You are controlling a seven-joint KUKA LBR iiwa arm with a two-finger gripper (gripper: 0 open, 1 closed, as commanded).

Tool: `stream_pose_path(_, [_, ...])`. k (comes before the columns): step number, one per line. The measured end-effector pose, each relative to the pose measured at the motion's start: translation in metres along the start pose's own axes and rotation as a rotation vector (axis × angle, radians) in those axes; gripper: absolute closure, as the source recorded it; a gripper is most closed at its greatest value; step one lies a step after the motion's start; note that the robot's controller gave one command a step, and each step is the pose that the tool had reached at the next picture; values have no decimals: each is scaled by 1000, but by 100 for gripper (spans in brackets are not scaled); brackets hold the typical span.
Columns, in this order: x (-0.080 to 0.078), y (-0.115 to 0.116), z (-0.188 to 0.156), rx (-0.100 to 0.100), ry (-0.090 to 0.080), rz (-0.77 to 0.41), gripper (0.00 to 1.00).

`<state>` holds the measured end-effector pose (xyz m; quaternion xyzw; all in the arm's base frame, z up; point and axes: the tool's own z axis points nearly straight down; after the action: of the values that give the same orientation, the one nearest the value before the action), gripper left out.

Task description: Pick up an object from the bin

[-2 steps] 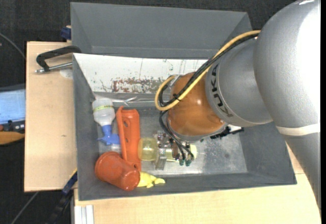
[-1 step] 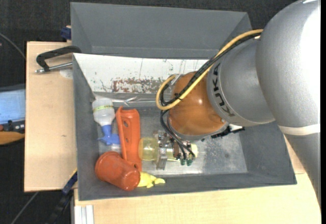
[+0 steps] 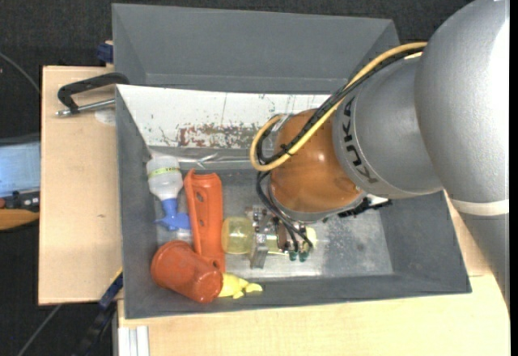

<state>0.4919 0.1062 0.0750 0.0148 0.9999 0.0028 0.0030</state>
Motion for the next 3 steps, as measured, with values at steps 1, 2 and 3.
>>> stream_pose_path(1, [-1, 0, -13, -1, -3, 2, 100])
stream_pose_path(2, [-1, 0, -25, -2, -5, 3, 100])
stream_pose_path(3, [-2, 1, -34, -2, -7, 3, 100])
